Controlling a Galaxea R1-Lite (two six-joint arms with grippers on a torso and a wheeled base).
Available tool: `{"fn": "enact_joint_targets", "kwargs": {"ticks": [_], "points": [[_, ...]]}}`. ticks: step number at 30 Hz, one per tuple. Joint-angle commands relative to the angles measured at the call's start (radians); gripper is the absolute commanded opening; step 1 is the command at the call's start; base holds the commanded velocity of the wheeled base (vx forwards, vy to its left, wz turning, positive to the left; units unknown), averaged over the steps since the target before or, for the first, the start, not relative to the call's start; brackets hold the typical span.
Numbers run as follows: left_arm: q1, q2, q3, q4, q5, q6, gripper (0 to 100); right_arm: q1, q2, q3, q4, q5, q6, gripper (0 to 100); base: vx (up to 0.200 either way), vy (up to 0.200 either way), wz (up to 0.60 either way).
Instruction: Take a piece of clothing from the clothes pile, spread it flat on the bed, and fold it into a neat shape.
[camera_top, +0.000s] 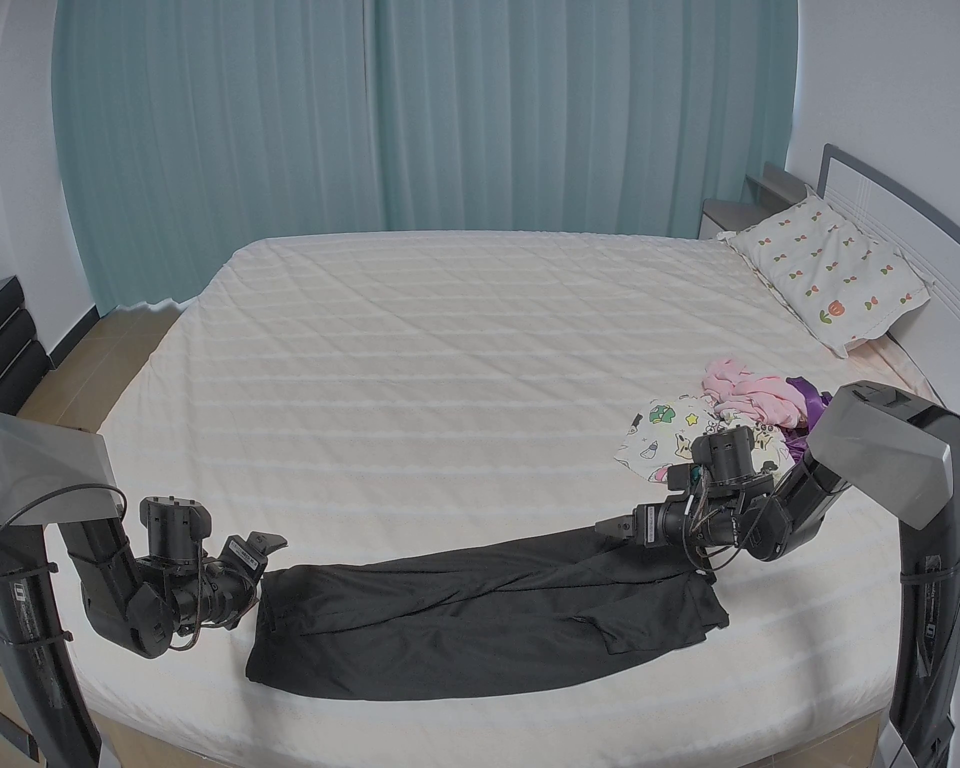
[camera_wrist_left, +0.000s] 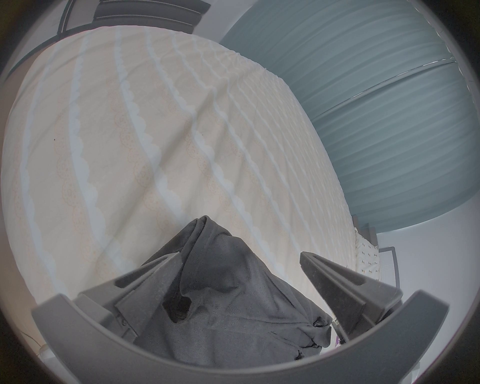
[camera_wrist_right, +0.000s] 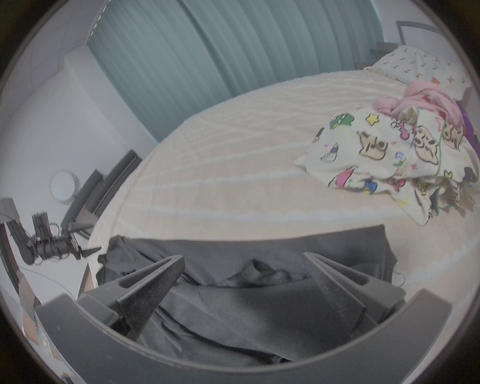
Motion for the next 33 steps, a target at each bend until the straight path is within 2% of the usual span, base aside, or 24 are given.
{"fn": "enact_joint_targets", "kwargs": {"ticks": [1, 9, 14, 17, 18, 33], "points": [[0.000, 0.001, 0.000, 0.000, 0.000, -0.001, 100, 0.016, 0.031, -0.031, 0.046, -0.004, -0.052, 100, 0.000, 0.000, 0.00], [0.000, 0.001, 0.000, 0.000, 0.000, 0.001, 100, 0.022, 0.049, -0.061, 0.055, -0.033, -0.070, 100, 0.000, 0.000, 0.00], [0.000, 0.001, -0.002, 0.000, 0.000, -0.001, 100, 0.030, 0.058, -0.068, 0.105, -0.033, -0.144, 100, 0.000, 0.000, 0.00], [0.000, 0.001, -0.002, 0.000, 0.000, 0.001, 100, 0.031, 0.058, -0.073, 0.108, -0.036, -0.150, 100, 0.000, 0.000, 0.00], [0.000, 0.001, -0.002, 0.000, 0.000, -0.001, 100, 0.031, 0.060, -0.081, 0.108, -0.041, -0.152, 0, 0.000, 0.000, 0.00], [0.000, 0.001, -0.002, 0.000, 0.000, 0.001, 100, 0.039, 0.054, -0.087, 0.115, -0.055, -0.147, 0, 0.000, 0.000, 0.00]]}}
